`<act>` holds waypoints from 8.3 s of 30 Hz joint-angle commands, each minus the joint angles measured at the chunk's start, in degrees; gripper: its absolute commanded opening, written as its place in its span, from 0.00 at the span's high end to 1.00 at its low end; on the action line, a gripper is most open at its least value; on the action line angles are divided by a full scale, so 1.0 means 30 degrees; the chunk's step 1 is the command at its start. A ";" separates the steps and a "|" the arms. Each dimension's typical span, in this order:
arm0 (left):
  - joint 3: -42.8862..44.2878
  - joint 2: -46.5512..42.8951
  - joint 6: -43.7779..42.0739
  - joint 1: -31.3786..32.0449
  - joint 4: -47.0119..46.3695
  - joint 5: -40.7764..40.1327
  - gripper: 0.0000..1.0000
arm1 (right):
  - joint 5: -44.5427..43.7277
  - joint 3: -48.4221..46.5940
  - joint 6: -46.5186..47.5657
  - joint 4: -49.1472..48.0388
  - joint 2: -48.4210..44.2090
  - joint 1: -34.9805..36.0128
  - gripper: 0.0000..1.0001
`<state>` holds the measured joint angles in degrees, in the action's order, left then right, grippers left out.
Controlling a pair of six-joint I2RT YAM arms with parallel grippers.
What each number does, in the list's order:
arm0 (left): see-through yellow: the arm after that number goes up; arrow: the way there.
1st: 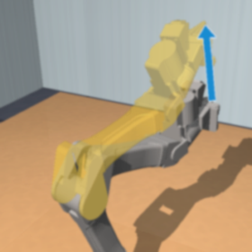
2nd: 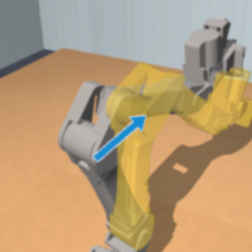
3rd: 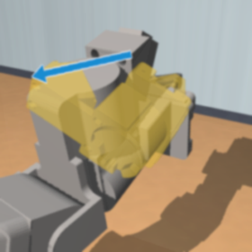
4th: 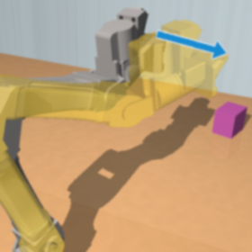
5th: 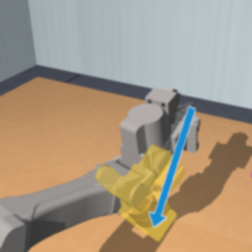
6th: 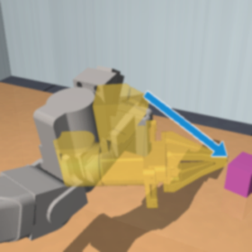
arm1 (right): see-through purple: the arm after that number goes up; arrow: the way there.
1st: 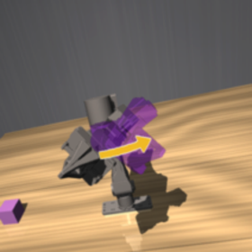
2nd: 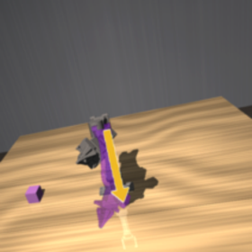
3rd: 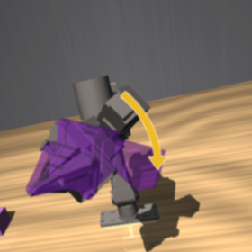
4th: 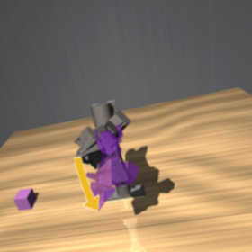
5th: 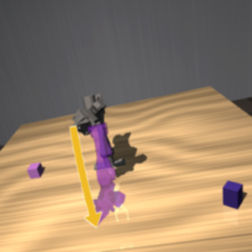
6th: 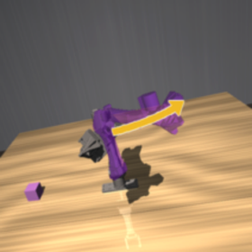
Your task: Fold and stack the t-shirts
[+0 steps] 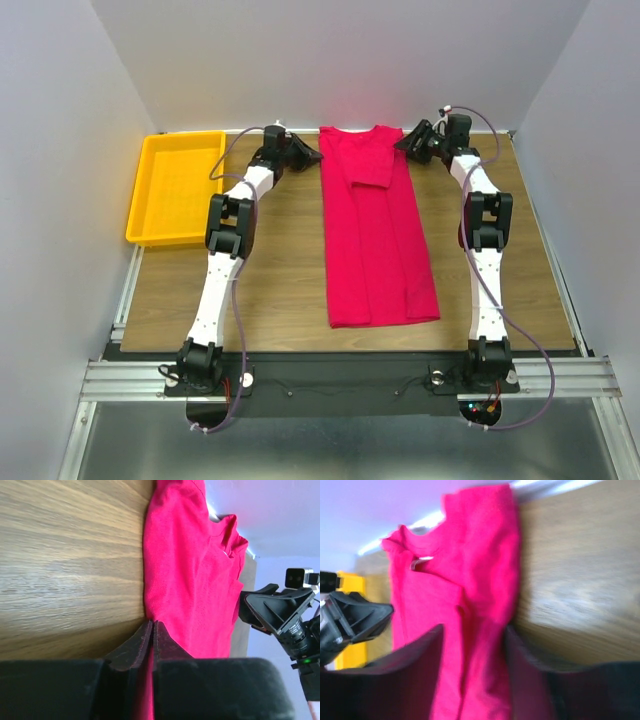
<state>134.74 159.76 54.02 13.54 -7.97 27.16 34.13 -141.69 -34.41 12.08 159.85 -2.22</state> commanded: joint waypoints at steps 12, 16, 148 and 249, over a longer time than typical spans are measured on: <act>-1.0889 -1.3838 -1.1362 0.0172 -0.2179 -0.1670 0.48 | 0.1131 1.1232 1.3889 0.2819 -1.2139 -0.1458 0.10; -1.6570 -1.9727 -1.7658 0.1460 -0.1944 -0.1874 0.46 | 0.1455 1.6457 2.1475 0.5747 -1.7356 -0.1458 0.03; -3.4602 -3.0846 -3.2887 1.6375 -0.0951 -0.0469 0.42 | -0.1709 3.5950 3.7839 1.2996 -3.2071 0.8972 1.00; -1.8019 -1.6840 -3.5995 0.7088 0.2275 0.0470 1.00 | 0.2979 1.8700 2.9021 1.0330 -1.7222 0.1736 1.00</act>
<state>77.12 108.47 -53.71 35.59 0.10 27.99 41.04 -80.86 55.31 44.95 106.13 3.33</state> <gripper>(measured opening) 0.048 0.035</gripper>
